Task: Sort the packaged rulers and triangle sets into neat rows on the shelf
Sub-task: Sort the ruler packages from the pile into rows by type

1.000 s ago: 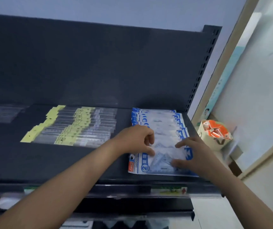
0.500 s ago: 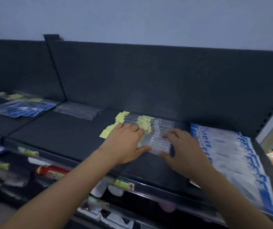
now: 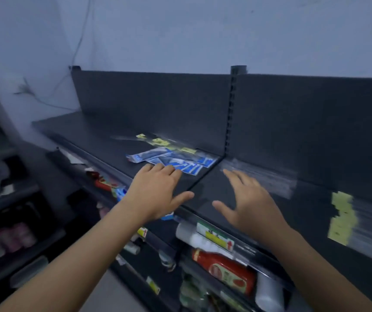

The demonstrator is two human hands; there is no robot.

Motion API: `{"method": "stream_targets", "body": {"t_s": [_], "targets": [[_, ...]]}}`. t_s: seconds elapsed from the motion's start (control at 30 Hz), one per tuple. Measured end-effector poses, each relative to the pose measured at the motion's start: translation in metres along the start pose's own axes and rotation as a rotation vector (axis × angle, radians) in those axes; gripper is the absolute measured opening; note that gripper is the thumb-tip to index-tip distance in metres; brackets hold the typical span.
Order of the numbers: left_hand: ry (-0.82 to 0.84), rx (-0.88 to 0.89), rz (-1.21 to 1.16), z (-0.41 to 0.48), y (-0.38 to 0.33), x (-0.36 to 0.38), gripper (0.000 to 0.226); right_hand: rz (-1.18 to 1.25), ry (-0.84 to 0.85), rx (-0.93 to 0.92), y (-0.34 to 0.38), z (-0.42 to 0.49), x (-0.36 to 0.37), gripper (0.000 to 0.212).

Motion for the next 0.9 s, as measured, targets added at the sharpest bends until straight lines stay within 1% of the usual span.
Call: {"method": "stream_targets", "body": {"t_s": [0.13,0.27,0.33,0.43,0.5,0.6,0.67,0.73,0.83,0.9], "targets": [[0.064,-0.052,-0.002,0.010,0.067,0.048,0.071,0.015,0.019,-0.027,0.033,0.060,0.042,0.077],[0.134,-0.071,-0.012,0.041,0.114,0.099,0.068,0.029,0.071,-0.015,0.042,0.120,0.086,0.074],[0.168,-0.071,-0.027,0.065,0.132,0.125,0.064,0.039,0.095,0.007,0.040,0.151,0.107,0.068],[0.208,-0.054,-0.089,0.109,0.154,0.166,0.058,0.037,0.145,0.025,0.039,0.200,0.138,0.053],[0.246,-0.026,-0.174,0.140,0.165,0.191,0.059,0.043,0.169,0.059,0.038,0.230,0.155,0.044],[0.332,0.030,-0.342,0.180,0.175,0.226,0.064,0.044,0.143,0.091,0.039,0.270,0.174,0.039],[0.382,0.103,-0.508,0.200,0.179,0.242,0.066,0.036,0.130,0.115,0.041,0.294,0.183,0.036],[0.392,0.182,-0.607,0.215,0.182,0.252,0.069,-0.004,0.150,0.148,0.044,0.313,0.194,0.033],[0.440,0.283,-0.589,0.239,0.195,0.268,0.076,-0.041,0.164,0.220,0.043,0.336,0.208,0.030],[0.480,0.337,-0.556,0.253,0.209,0.279,0.076,-0.071,0.119,0.267,0.040,0.349,0.212,0.030]]}}
Point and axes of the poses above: each hand's wrist, its own z-axis towards the middle knuckle, its own x-axis out of the palm, y = z × x, the point moved 6 cm from there along z, towards the middle knuckle, and after that the axes turned 11 degrees about z, right-handed, at the moved point
